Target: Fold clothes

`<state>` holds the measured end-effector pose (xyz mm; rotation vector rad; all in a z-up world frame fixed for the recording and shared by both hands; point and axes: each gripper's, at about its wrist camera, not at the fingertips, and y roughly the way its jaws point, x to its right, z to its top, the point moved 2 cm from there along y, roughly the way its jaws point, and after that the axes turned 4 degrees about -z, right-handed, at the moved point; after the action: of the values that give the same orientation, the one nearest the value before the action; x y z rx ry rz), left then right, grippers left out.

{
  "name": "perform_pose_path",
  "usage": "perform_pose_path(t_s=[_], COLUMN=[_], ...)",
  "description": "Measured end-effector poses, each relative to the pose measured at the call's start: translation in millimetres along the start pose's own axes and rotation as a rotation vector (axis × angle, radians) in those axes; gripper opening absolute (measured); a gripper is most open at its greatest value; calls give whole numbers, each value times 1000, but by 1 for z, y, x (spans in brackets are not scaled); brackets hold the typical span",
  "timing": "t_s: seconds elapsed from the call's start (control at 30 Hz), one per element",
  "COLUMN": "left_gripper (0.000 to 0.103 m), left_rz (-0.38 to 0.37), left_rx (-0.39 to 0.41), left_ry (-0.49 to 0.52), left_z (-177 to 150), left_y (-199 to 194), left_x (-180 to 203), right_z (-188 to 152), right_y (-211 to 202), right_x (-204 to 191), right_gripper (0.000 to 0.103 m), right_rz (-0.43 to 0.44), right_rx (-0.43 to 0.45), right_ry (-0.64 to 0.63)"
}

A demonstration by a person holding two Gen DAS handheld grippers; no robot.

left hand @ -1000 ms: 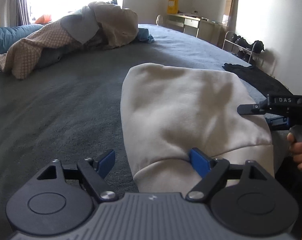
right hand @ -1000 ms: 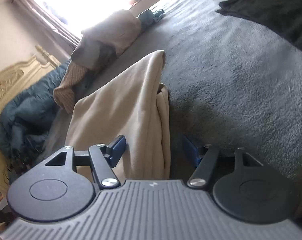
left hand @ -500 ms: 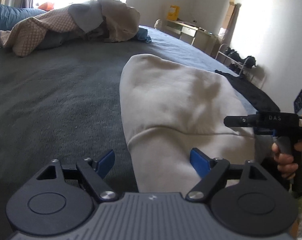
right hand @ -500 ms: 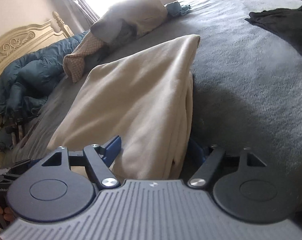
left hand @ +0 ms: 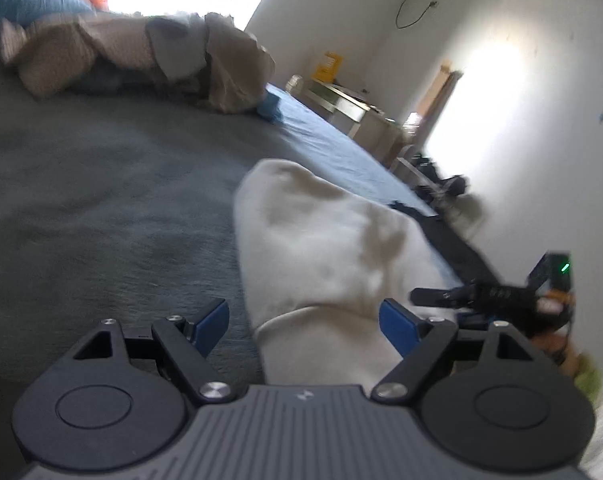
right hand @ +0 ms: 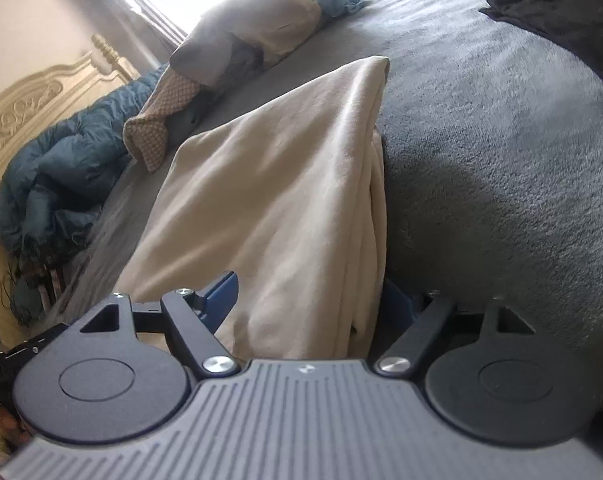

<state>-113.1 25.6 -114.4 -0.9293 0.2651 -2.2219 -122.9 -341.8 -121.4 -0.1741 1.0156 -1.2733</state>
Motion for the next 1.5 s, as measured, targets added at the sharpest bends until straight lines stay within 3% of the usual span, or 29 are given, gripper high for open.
perform_pose_path(t_s=[0.2, 0.47, 0.9, 1.03, 1.23, 1.5], left_gripper=[83, 85, 91, 90, 88, 88], left_rz=[-70, -125, -128, -112, -87, -88], left_rx=[-52, -99, -227, -248, -216, -203], left_ry=[-63, -106, -109, -111, -114, -115], left_z=[8, 20, 60, 61, 49, 41], left_y=[35, 67, 113, 111, 102, 87], left_x=[-21, -36, -41, -39, -30, -28], right_z=[4, 14, 40, 43, 37, 42], right_y=[-1, 6, 29, 29, 27, 26], right_x=[5, 15, 41, 41, 40, 35], right_gripper=[79, 79, 78, 78, 78, 77], right_rz=[27, 62, 217, 229, 228, 182], right_rx=[5, 13, 46, 57, 69, -33], right_ry=[107, 135, 203, 205, 183, 170])
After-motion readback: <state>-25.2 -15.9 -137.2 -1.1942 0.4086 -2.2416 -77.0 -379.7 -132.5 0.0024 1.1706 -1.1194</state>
